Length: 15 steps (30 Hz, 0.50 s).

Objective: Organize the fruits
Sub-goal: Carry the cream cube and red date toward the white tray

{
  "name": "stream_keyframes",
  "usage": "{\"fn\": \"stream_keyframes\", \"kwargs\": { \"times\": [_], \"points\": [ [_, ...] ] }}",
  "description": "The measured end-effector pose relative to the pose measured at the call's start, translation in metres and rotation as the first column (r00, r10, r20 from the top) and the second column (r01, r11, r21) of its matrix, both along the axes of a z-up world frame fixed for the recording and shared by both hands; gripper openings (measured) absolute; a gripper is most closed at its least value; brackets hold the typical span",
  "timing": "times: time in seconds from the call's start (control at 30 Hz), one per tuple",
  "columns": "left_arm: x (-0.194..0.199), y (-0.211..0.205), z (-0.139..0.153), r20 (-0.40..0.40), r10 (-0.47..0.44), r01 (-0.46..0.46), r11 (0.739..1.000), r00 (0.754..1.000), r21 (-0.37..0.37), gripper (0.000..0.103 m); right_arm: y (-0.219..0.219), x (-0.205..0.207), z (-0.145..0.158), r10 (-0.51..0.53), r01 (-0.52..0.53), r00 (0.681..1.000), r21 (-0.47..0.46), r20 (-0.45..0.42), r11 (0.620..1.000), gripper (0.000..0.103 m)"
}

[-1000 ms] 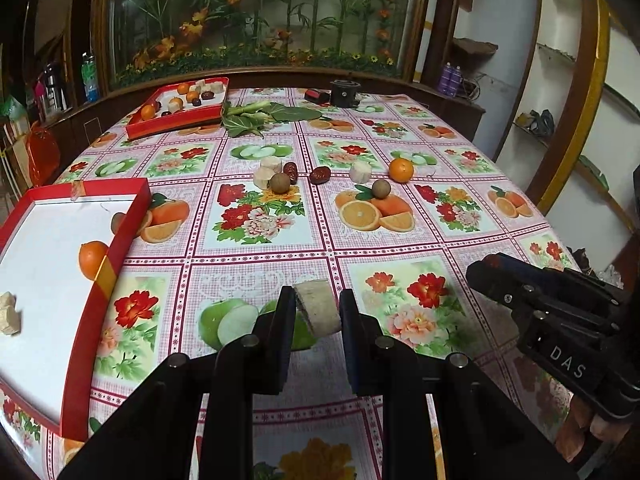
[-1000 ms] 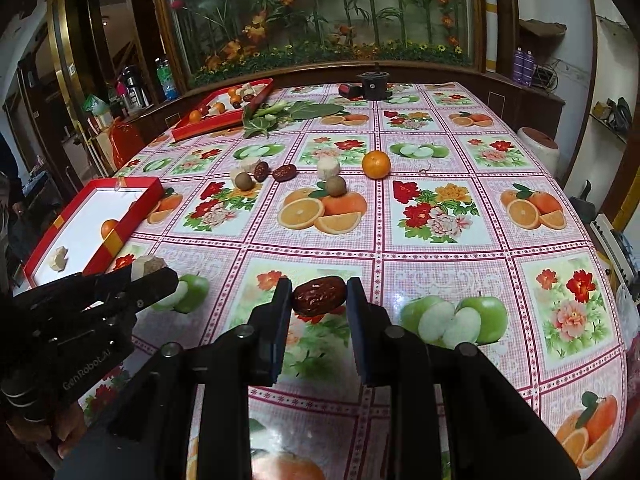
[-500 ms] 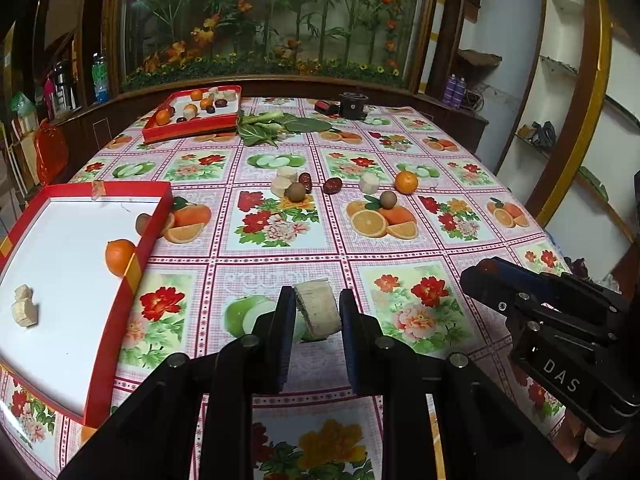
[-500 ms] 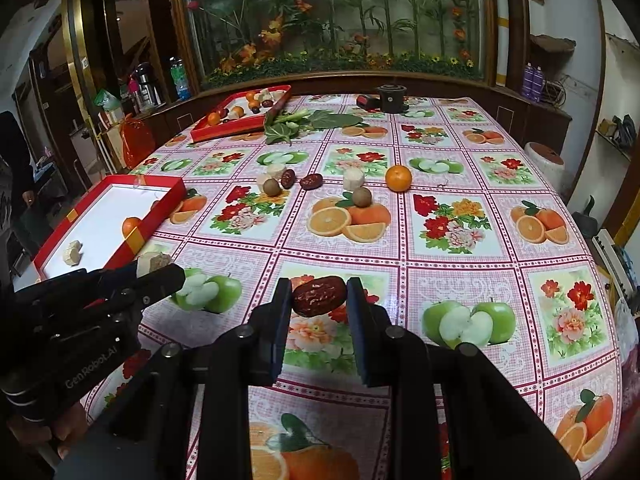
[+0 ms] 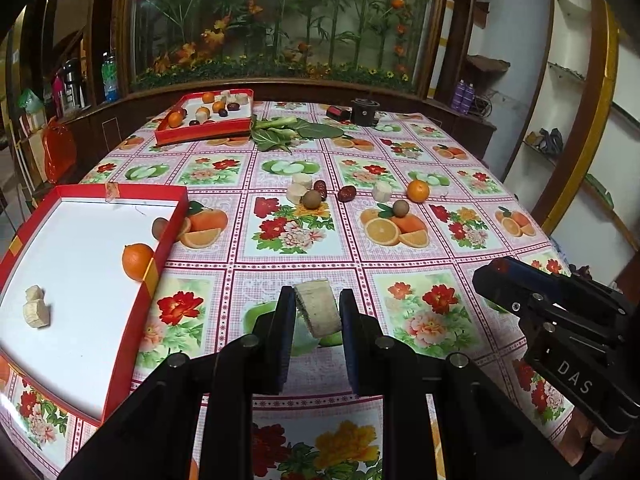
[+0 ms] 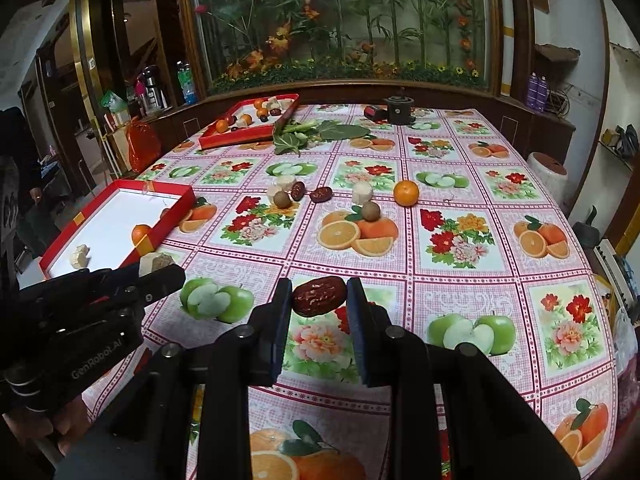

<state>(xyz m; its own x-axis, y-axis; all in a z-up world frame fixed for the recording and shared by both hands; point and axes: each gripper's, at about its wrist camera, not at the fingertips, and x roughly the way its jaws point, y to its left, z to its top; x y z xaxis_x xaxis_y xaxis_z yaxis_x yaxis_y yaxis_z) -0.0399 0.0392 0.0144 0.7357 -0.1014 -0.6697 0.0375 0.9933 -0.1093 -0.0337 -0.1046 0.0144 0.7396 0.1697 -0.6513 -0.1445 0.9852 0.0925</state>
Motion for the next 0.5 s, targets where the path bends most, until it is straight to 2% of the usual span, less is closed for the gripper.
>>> {"fn": "stream_keyframes", "kwargs": {
  "times": [0.5],
  "points": [
    [-0.004,0.03,0.006,-0.004,0.075,-0.075,0.997,0.997,-0.008,0.021,0.029,0.004,0.01,0.069,-0.069,0.997,-0.008,0.019,0.998,0.029]
  ]
}}
